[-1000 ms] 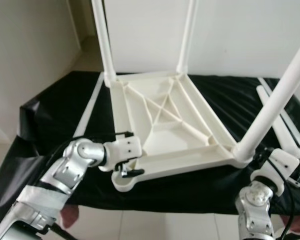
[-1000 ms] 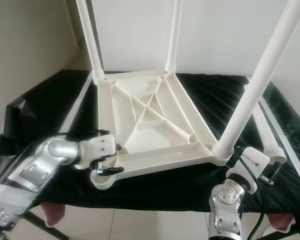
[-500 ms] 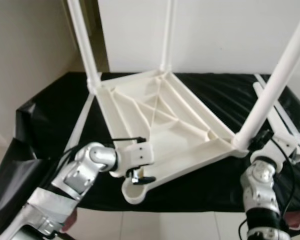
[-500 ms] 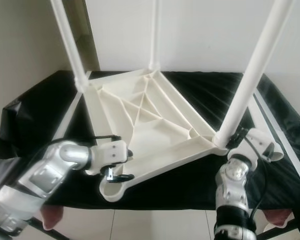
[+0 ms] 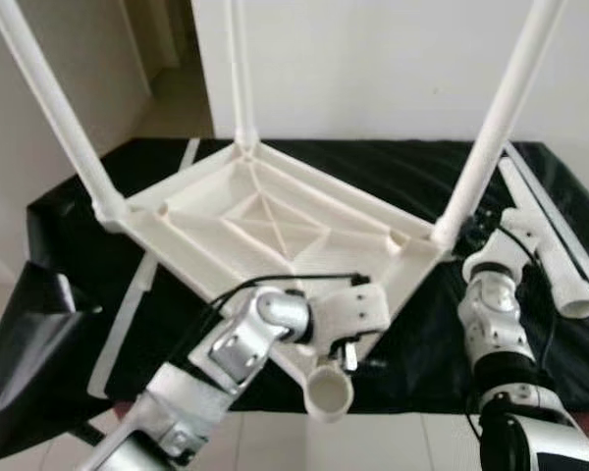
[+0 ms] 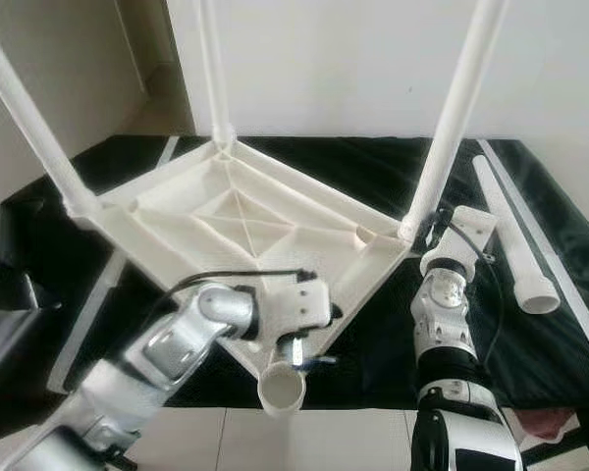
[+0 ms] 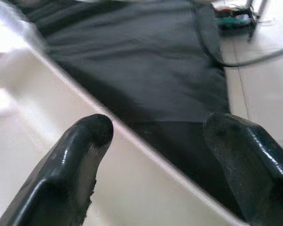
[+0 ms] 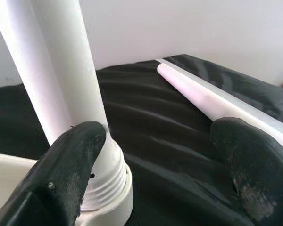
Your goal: Building children table
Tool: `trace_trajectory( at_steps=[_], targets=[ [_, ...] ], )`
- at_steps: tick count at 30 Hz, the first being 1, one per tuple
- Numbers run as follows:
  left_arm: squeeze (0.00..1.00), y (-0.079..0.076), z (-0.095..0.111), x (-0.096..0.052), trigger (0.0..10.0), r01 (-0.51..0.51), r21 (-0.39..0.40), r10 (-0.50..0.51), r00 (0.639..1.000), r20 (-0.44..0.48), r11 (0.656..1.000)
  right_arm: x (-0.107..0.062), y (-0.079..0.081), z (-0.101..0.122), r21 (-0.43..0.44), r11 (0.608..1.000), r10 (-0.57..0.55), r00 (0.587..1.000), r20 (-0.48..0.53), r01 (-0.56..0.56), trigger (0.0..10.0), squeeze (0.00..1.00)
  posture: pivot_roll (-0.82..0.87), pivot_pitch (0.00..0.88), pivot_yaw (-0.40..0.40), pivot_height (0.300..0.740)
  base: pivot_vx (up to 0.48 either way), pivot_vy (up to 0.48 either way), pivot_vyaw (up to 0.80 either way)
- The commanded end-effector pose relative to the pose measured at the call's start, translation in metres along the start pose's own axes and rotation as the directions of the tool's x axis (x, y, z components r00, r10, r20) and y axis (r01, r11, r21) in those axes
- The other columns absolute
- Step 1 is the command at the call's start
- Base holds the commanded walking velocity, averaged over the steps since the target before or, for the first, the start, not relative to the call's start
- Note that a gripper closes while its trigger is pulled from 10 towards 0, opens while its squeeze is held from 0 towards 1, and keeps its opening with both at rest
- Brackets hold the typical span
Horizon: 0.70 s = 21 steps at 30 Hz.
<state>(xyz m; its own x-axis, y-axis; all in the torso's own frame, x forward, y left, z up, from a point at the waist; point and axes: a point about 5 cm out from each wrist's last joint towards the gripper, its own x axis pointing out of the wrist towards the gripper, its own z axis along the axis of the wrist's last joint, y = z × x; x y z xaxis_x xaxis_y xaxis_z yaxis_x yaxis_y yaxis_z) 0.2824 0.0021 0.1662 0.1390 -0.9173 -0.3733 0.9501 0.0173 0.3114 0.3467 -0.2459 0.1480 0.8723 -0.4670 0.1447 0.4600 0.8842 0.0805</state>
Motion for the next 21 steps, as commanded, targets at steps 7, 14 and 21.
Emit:
trace_trajectory(
  at_steps=[7, 14, 21],
  targets=[
    [0.00, 0.058, 0.009, -0.050, 10.0, -0.423, -0.125, 0.437, 0.890, 0.129, 0.897, -0.014, -0.029, -0.001, -0.004, 0.997, -0.073, 0.995, 0.067, 0.073, 10.0, 0.00, 0.05, 0.000, 0.001, 0.740, 0.000, 0.000, 0.00],
    [0.00, 0.071, 0.000, -0.087, 10.0, -0.494, -0.120, 0.507, 0.853, 0.122, 0.861, -0.036, -0.046, -0.014, 0.066, 0.993, -0.097, 0.995, 0.020, 0.095, 10.0, 0.00, 0.03, 0.000, 0.011, 0.740, 0.000, 0.000, 0.00],
    [0.00, 0.067, -0.028, -0.108, 10.0, -0.413, -0.046, 0.413, 0.911, -0.002, 0.910, -0.059, -0.045, -0.021, 0.062, 0.998, 0.009, 1.000, -0.010, -0.009, 10.0, 0.00, 0.03, 0.000, 0.005, 0.740, 0.000, 0.000, 0.00]
  ],
)
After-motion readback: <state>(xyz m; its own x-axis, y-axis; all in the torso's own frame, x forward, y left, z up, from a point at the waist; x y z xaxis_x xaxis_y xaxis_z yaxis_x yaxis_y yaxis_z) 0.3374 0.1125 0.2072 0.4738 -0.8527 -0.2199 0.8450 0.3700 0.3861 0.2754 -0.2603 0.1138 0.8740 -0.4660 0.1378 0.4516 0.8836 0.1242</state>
